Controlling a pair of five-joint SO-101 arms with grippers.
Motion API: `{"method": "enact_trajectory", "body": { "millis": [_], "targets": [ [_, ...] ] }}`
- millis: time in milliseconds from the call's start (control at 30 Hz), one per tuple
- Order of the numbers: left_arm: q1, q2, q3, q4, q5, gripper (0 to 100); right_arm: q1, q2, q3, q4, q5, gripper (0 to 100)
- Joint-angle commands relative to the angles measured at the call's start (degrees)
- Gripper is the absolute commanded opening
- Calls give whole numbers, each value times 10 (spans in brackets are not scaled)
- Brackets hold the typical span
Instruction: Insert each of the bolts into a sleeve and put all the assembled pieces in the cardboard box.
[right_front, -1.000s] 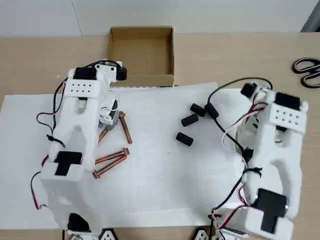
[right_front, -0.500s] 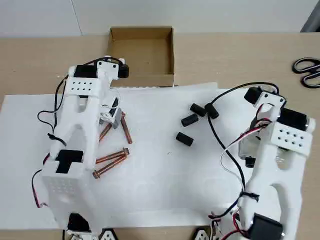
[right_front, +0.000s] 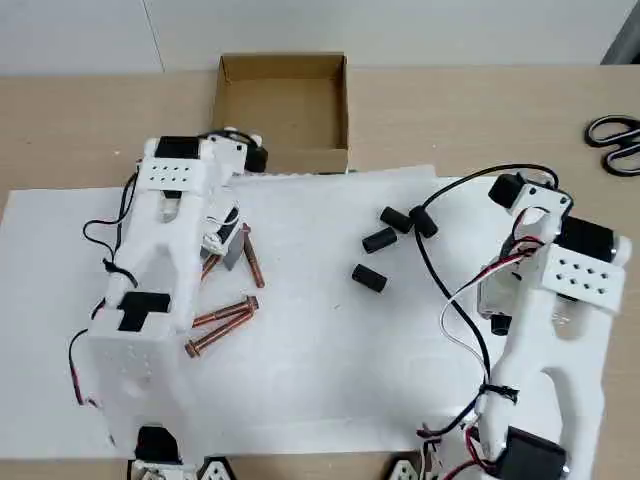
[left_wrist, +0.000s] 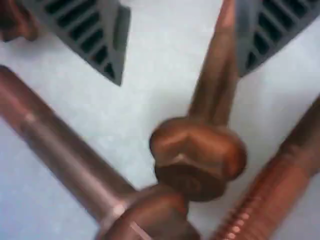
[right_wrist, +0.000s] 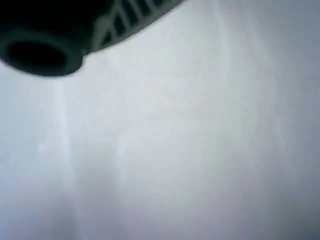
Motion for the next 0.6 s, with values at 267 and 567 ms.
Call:
{"method": "enact_trajectory", "body": {
  "millis": [267,567],
  "targets": [
    [0,4,-42,-31,-13,145,3,-25,-3,7,3,4],
    [-3,34,-44,-37,-17,145,3,-25,-3,15,2,4]
  ]
}}
